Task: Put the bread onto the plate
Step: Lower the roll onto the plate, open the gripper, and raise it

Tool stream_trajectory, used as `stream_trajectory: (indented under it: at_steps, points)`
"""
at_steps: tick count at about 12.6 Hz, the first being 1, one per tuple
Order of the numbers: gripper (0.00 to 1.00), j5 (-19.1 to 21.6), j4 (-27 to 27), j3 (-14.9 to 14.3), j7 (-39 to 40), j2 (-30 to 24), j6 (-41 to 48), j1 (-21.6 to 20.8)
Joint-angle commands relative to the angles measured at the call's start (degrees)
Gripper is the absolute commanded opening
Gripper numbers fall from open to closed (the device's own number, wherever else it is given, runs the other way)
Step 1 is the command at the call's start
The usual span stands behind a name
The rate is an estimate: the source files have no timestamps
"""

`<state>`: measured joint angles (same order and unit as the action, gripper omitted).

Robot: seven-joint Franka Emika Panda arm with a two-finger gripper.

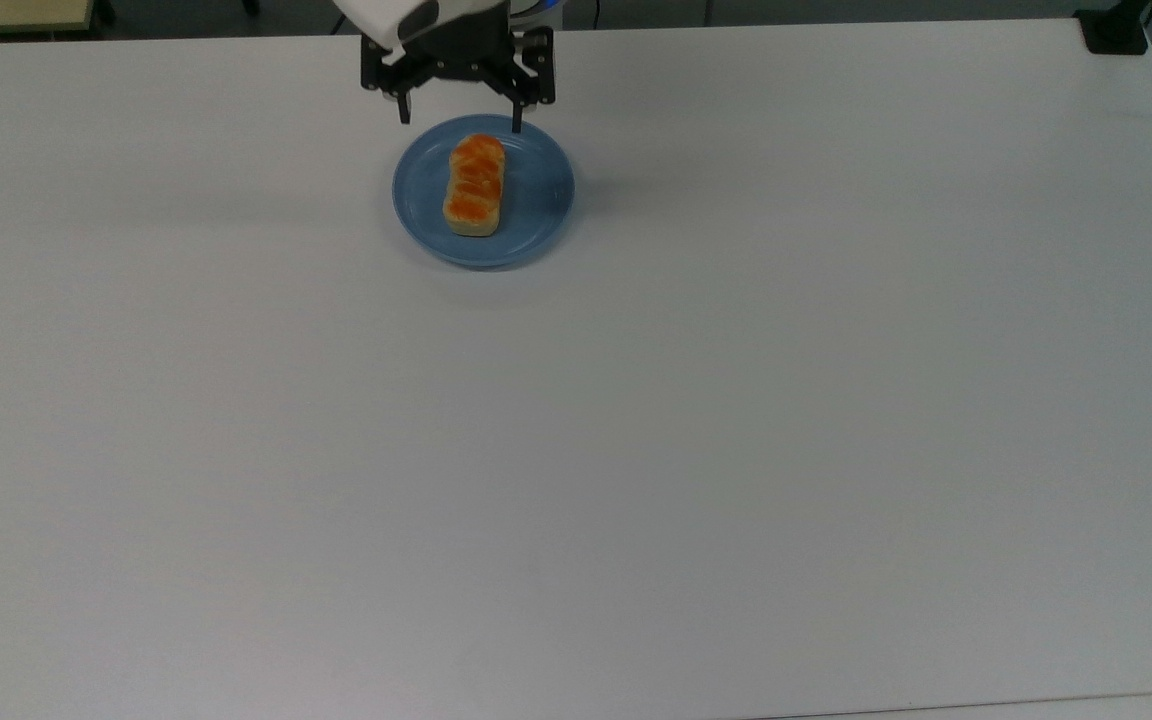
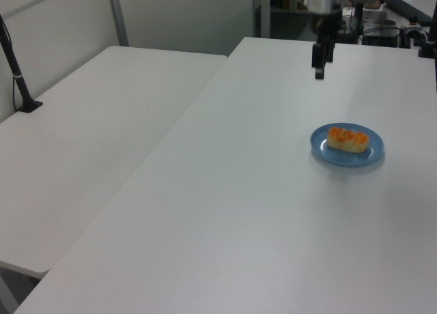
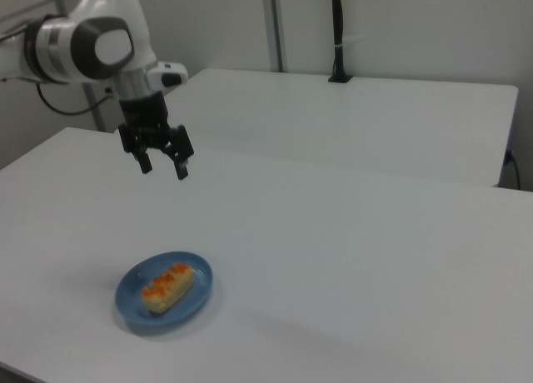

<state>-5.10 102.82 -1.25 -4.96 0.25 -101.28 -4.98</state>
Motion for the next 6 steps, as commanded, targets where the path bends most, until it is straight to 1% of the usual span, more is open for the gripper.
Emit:
stream_trajectory:
  at_steps: [1, 2, 6]
  points:
    - [1.0, 0.3, -6.0, -0.4, -2.1, -0.2, 4.9, -0.4]
    - [1.0, 0.4, -7.5, -0.8, -2.0, -0.2, 6.3, -0.2]
    - [1.0, 0.3, -7.8, -1.0, -2.0, -0.3, 7.0, 0.0]
